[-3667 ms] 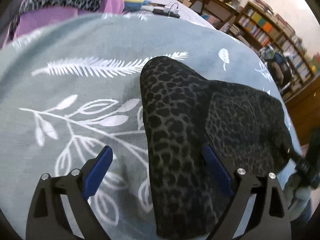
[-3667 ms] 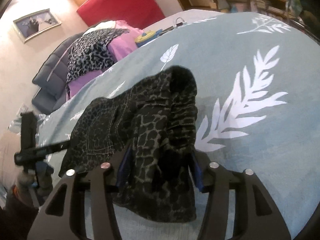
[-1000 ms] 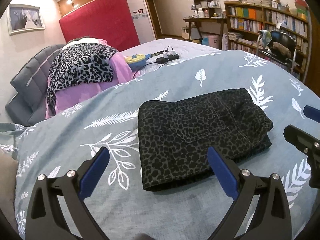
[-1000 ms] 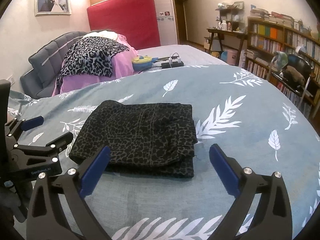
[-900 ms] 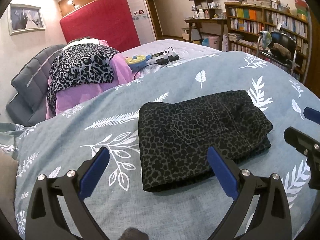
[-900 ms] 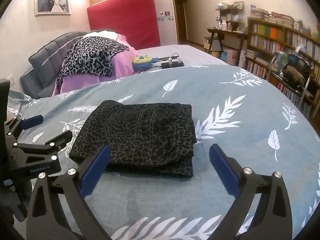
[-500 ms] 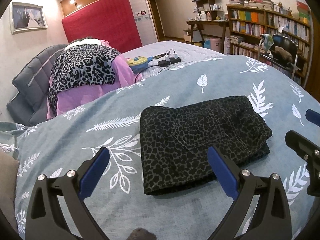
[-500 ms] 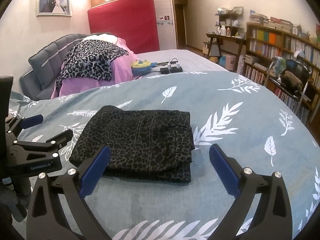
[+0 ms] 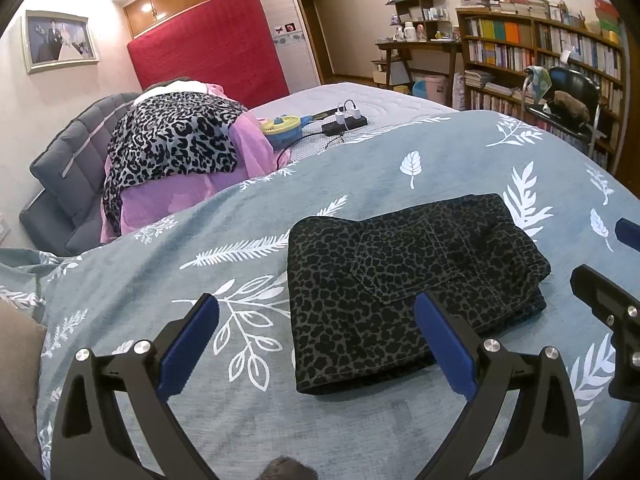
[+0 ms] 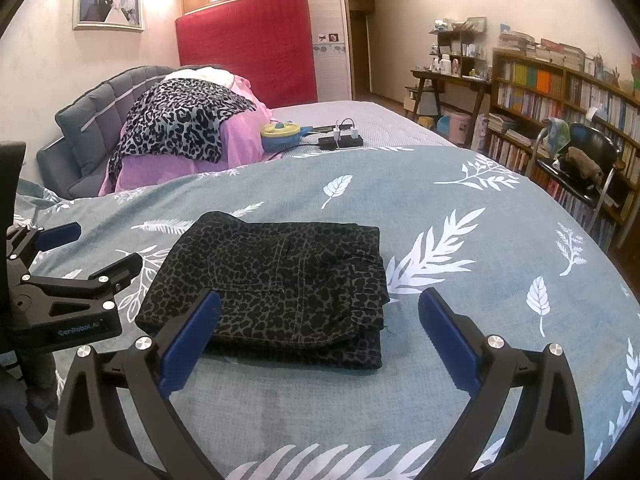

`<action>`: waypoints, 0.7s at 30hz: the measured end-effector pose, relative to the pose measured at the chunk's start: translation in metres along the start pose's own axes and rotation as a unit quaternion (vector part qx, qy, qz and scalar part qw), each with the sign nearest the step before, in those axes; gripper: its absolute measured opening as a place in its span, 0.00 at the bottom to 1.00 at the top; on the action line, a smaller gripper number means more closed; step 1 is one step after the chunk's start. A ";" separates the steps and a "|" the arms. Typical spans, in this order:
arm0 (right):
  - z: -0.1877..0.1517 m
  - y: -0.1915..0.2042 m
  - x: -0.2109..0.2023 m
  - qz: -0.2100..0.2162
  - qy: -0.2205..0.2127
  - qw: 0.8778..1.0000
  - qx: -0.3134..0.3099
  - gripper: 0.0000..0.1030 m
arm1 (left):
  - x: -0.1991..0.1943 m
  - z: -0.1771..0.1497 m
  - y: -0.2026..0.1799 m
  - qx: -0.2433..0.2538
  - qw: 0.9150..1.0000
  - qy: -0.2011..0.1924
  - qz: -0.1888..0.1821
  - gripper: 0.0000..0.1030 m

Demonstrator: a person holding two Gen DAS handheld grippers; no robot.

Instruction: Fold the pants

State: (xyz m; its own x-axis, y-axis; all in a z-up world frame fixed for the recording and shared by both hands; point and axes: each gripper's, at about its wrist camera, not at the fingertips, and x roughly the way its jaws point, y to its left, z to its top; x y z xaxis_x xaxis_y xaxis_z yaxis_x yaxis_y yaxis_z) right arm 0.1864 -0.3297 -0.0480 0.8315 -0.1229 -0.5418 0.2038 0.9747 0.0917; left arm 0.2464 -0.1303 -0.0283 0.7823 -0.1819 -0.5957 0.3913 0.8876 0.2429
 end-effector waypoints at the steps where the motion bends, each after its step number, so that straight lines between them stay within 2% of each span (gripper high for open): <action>1: -0.001 0.000 0.000 -0.002 0.000 1.000 0.000 0.97 | 0.000 0.000 0.001 -0.003 1.000 0.002 -0.003 0.95; 11: -0.005 -0.002 0.003 -0.007 0.003 1.000 -0.004 0.97 | 0.003 -0.002 0.009 -0.024 0.999 0.013 -0.016 0.95; 21: -0.006 -0.003 0.007 -0.011 0.007 1.000 -0.014 0.97 | 0.010 -0.004 0.007 -0.015 0.999 0.027 -0.018 0.95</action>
State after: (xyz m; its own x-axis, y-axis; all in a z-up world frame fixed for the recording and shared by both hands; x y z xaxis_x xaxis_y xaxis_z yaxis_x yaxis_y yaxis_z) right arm 0.1885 -0.3321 -0.0566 0.8199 -0.1414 -0.5547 0.2068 0.9768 0.0566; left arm 0.2553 -0.1240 -0.0355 0.7406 -0.1919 -0.6440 0.4032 0.8935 0.1974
